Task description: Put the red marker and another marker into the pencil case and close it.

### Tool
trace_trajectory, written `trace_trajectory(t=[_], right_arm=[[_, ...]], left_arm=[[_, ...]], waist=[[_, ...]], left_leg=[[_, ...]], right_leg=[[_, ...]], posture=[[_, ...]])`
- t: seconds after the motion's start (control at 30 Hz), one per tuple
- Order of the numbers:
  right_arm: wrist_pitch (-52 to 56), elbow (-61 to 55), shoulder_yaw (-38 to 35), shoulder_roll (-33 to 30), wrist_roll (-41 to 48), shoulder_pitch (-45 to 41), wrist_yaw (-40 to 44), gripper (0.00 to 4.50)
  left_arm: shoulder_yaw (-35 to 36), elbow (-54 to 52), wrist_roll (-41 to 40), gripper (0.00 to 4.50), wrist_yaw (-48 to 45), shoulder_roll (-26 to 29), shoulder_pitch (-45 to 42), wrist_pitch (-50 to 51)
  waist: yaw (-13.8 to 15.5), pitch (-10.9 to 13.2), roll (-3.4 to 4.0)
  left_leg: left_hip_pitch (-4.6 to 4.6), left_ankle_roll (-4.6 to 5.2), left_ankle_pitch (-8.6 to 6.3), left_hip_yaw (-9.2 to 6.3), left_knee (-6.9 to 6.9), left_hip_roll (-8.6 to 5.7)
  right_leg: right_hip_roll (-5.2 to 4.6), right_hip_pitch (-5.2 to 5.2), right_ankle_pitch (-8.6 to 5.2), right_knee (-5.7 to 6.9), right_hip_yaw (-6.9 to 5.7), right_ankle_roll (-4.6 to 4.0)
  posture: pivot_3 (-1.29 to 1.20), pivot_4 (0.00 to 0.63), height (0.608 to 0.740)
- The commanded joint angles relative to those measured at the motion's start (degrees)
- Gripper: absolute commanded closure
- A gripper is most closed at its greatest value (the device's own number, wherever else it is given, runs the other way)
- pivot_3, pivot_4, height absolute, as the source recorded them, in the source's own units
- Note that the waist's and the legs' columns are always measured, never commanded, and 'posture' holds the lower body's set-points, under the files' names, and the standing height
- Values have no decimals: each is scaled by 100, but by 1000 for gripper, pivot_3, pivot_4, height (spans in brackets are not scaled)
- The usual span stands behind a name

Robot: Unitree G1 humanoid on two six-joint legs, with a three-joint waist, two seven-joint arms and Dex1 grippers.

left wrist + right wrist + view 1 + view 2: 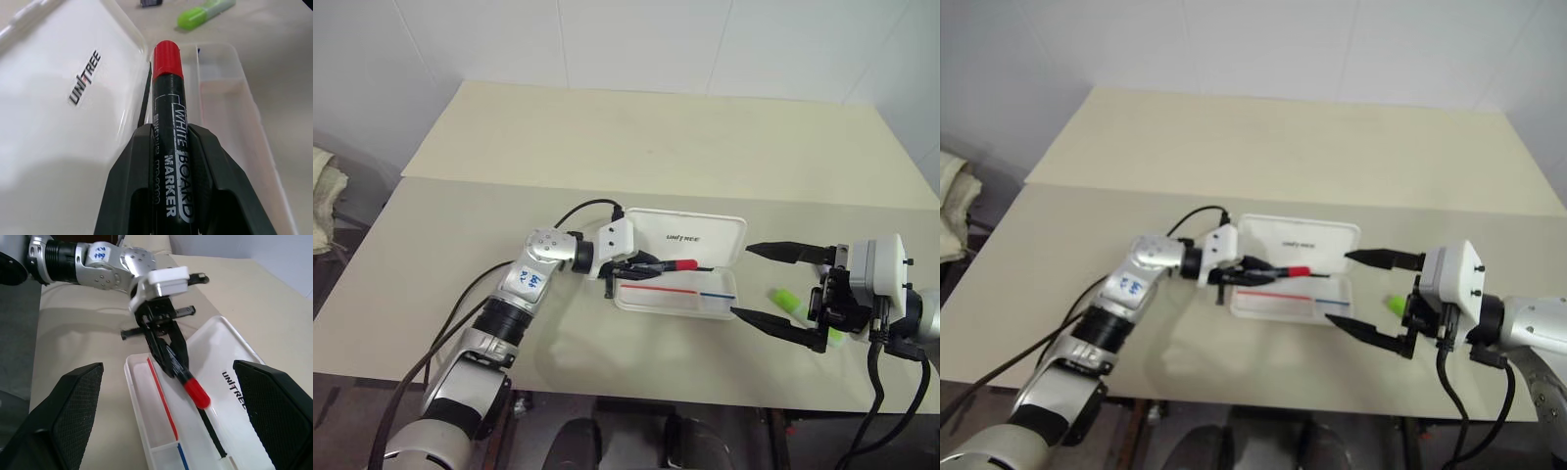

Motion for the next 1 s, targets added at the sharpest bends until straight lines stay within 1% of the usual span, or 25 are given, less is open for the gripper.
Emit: trace_trajectory(t=[0.03,0.07,0.1,0.13,0.17,0.23,0.37,0.4,0.53,0.63,0.73,0.87,1.0], right_arm=[[13,-292,-237,-9,144,106,-166,0],[12,-311,-239,-5,151,129,-199,0],[11,-321,-236,-3,158,140,-231,0],[8,-328,-234,-5,165,148,-256,0],[2,-328,-224,-9,168,150,-275,0],[-4,-330,-208,-22,182,147,-306,0],[-13,-278,-119,-22,183,69,-350,0],[-12,-267,-87,-2,190,59,-367,0],[1,-226,7,113,223,77,-459,0],[65,-186,0,251,312,121,-597,0],[2,33,-38,338,119,383,-566,0],[-151,547,-145,228,-278,814,-366,0],[-526,1499,-431,78,-671,1129,32,0]], left_arm=[[-50,-3,48,3874,1,-157,-125,-124],[-41,-34,26,3137,-24,-183,-104,-77],[-41,-61,15,2935,-56,-194,-82,-51],[-41,-78,11,2562,-78,-199,-67,-36],[-41,-84,32,2294,-64,-200,-55,-52],[-29,-128,24,1527,-56,-199,-28,4],[6,-291,-29,202,-37,-185,27,113],[64,-417,-145,19,-78,-181,60,227],[243,-959,-556,19,-276,-103,241,679],[302,-1251,-670,19,-327,19,393,858],[484,-1596,-1007,19,-538,182,618,1035],[739,-1940,-1342,19,-774,556,843,1205],[1286,-1936,-1573,19,-1057,1293,840,1253]], waist=[[2,0,0],[-1,0,0],[-4,0,0],[-4,0,0],[-5,0,-1],[-2,0,-1],[-5,0,0],[-6,0,-1],[-9,0,0],[-11,0,0],[-4,0,0],[-8,0,0],[-25,0,0]], left_leg=[[0,0,0,0,0,0],[0,0,0,-1,-1,0],[0,0,0,-1,-1,0],[-1,0,0,-1,-1,0],[0,0,0,0,-1,0],[-1,0,0,0,-1,0],[0,1,1,-1,0,0],[0,2,1,-1,0,0],[0,2,1,-3,0,1],[1,2,1,-4,0,1],[0,2,1,-5,0,0],[1,2,1,-4,0,1],[5,2,2,-1,1,1]], right_leg=[[0,0,0,0,-1,0],[0,0,0,0,-2,0],[0,0,0,-1,-2,0],[0,0,0,-2,-2,0],[0,0,0,-1,-2,0],[0,0,0,-3,-2,0],[0,0,1,-2,0,1],[0,0,1,-2,0,1],[0,0,1,-1,0,1],[0,0,1,1,0,1],[0,0,1,0,0,1],[0,1,1,0,1,1],[0,3,1,1,4,1]], posture=[[0,150,740],[0,150,740],[0,150,740],[0,150,740],[0,150,740],[0,150,740],[0,150,740],[0,150,740],[0,150,740],[0,150,740],[0,150,740],[0,150,740],[0,150,740]])
